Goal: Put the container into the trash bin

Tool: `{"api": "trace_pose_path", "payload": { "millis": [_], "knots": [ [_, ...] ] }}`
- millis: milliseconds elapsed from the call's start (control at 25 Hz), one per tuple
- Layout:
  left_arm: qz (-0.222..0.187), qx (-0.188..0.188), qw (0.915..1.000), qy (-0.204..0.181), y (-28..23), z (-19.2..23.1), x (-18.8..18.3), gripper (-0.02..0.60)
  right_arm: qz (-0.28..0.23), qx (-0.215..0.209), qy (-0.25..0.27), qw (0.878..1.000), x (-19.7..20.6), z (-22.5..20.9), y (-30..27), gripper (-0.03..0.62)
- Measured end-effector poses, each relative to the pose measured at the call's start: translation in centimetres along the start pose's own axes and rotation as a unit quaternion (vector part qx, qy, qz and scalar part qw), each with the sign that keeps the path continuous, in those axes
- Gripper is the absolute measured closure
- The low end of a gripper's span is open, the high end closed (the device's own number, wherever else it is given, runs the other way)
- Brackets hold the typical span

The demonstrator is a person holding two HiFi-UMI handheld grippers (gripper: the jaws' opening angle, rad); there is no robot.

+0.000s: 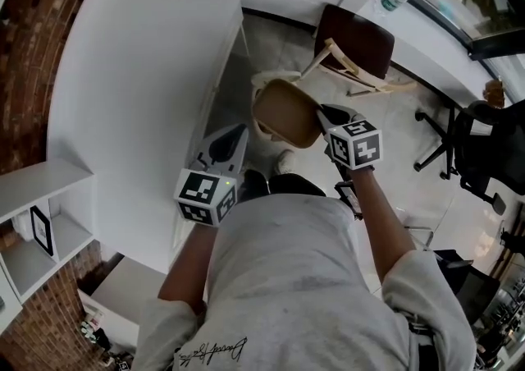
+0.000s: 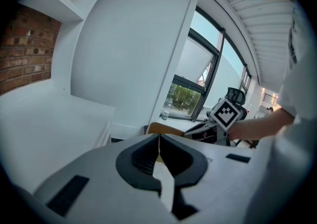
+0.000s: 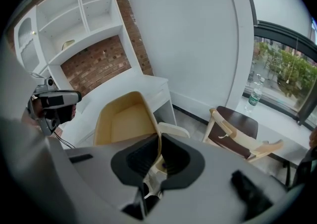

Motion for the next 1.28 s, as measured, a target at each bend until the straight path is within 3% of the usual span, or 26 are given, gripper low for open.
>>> {"api": "trace_pose_path", "payload": {
  "millis": [520, 800, 1280],
  "knots": [
    [0.013, 0.007, 0.9998, -0.015, -1.9, -5.2, 1.4, 0.565, -0.011, -0.003, -0.022, 1.0, 3.3, -3.6, 3.0, 0.551],
    [0.032, 0.011, 0.9994, -0.003, -2.1, -6.7, 3.7, 0.565, -0.002, 0.005, -0.04, 0.999, 6.2, -4.8, 3.4, 0.551],
    [0.047, 0.027, 0.9985, 0.005, -4.2, -3.4, 4.2, 0.565, 0.034, 0.043, -0.061, 0.997, 9.6, -5.8, 0.3, 0.551]
  ]
}}
Point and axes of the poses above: the fingertips, and each gripper's own axes: y backward along the fingers, z to its left, x out of its underside, the point moved 7 cm from there along y, backward along the fingers, and after that the axes turned 8 degrees about -z, right-handed, at the moved point
